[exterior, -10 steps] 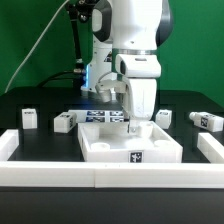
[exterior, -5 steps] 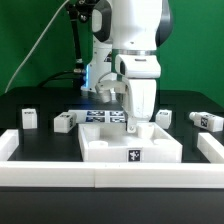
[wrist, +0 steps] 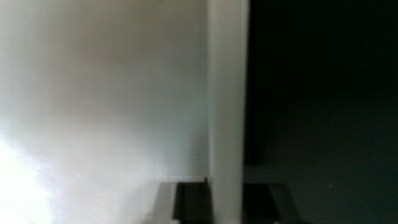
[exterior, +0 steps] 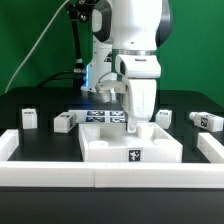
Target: Assemble one leg
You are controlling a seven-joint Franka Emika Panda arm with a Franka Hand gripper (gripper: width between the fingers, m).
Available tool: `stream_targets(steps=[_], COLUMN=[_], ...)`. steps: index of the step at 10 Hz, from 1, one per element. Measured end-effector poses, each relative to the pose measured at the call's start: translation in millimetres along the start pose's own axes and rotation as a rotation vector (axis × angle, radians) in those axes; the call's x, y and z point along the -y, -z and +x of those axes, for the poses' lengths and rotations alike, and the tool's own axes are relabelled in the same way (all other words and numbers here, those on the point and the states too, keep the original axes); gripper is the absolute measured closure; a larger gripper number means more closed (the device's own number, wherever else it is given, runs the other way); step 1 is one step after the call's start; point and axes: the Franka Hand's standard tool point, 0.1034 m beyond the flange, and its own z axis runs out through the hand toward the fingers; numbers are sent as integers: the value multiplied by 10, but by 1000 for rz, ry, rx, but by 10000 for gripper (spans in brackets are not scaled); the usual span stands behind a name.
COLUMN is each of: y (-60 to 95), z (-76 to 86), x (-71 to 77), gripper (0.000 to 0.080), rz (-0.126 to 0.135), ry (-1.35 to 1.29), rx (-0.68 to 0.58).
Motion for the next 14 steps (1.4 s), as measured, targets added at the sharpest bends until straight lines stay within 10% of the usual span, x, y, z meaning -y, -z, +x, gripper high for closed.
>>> stream_targets(steps=[6, 14], y=[2, -5], z=[545, 571], x=[-294, -499], gripper=[739, 660], rz=[-31, -47], ry=[-164, -111], rx=[-9, -9])
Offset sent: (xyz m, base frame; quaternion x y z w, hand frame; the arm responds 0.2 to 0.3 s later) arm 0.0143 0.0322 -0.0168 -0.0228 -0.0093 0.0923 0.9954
